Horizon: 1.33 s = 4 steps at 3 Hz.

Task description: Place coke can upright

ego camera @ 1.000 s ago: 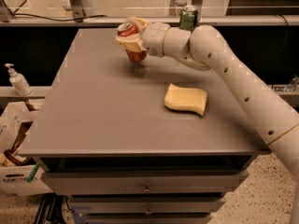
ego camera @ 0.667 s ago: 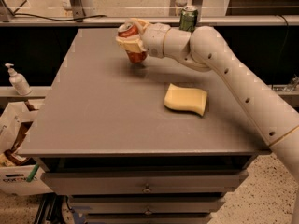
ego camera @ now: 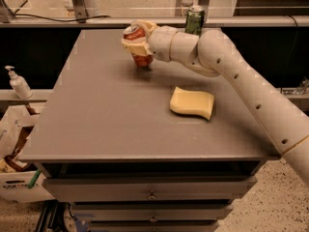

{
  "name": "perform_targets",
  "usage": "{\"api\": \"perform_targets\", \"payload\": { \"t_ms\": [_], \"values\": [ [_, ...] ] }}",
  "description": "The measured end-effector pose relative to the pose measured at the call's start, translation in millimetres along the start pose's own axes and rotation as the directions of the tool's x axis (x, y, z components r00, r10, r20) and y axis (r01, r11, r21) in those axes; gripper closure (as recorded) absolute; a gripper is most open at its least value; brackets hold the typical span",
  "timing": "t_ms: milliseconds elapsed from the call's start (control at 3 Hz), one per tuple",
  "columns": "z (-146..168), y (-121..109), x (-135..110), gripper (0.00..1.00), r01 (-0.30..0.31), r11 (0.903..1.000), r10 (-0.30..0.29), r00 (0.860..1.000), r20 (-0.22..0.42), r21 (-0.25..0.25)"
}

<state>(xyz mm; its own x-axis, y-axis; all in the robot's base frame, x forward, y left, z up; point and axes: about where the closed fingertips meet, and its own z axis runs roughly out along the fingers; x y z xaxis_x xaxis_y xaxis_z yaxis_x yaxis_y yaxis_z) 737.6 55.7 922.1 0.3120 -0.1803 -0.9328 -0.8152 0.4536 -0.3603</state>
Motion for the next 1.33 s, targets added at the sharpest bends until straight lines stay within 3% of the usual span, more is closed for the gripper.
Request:
{"api": "perform_targets", "payload": {
  "t_ms": [1000,1333],
  "values": [
    [-9.8,-1.4,2.3,0.12,-0.022,0.9988,0.022,1.0,-0.006,0.043],
    [-11.4,-3.0,-12.2,0.0,0.013,0.999,-0.012,1.0,-0.018,0.044]
  ]
}}
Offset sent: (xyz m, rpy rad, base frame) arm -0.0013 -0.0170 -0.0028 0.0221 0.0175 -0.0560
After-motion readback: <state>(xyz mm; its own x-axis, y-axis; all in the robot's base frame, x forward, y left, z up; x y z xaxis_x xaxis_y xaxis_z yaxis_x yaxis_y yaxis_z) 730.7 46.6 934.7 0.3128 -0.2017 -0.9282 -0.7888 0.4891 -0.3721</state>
